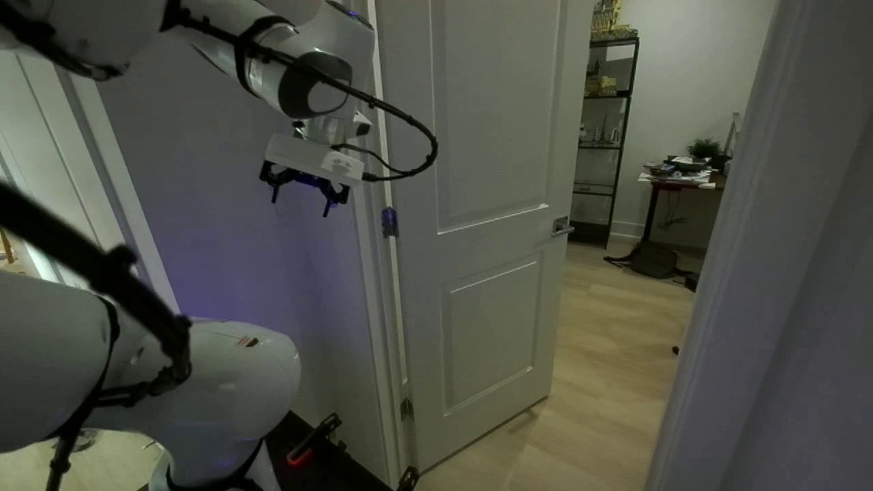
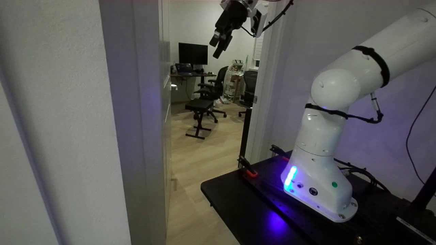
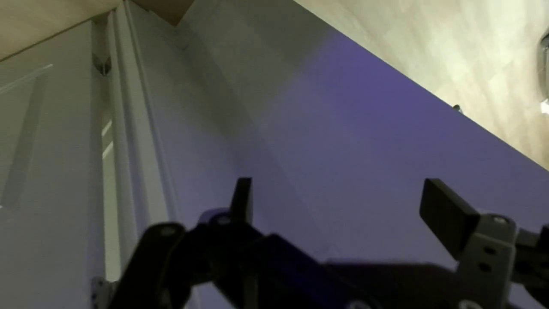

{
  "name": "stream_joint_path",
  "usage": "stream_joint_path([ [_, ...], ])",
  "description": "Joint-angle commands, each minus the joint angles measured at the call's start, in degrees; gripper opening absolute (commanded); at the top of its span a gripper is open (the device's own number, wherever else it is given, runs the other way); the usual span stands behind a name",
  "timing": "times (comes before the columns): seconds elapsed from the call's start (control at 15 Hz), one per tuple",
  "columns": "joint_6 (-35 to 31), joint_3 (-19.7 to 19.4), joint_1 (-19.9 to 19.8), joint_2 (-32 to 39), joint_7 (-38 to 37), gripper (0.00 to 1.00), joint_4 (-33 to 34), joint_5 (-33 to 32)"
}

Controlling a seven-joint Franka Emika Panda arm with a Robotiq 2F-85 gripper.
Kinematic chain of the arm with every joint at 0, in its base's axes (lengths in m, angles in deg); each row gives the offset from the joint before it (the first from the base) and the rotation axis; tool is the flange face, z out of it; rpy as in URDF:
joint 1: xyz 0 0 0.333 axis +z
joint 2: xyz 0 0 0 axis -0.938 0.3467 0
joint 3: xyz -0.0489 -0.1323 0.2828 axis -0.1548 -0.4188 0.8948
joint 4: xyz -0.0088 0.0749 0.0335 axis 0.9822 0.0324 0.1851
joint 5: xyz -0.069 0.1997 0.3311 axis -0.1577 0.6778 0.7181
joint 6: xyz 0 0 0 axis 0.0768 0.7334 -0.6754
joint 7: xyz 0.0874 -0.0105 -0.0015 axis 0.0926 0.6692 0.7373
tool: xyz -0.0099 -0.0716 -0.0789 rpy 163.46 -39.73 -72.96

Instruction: Turn the light switch on and off four times

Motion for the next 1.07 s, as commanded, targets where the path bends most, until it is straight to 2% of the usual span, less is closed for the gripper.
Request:
stream_joint_path([
  [0.0,-1.5,5.1,1.8,4.9,2.0,1.00,4.4,4.0],
  [0.33,-11.1,13.6,2.4,4.6,-0.4,1.00,4.6,8.0],
  [0.8,-28.0,22.0,4.3,2.0,-10.3,1.00,1.1,5.8],
  [0.93,-31.8,23.7,5.3,1.8,-12.9,0.74,0.2,4.4],
  [1.0,-33.3,24.5,5.6,1.8,-14.4,0.65,-0.1,3.3],
])
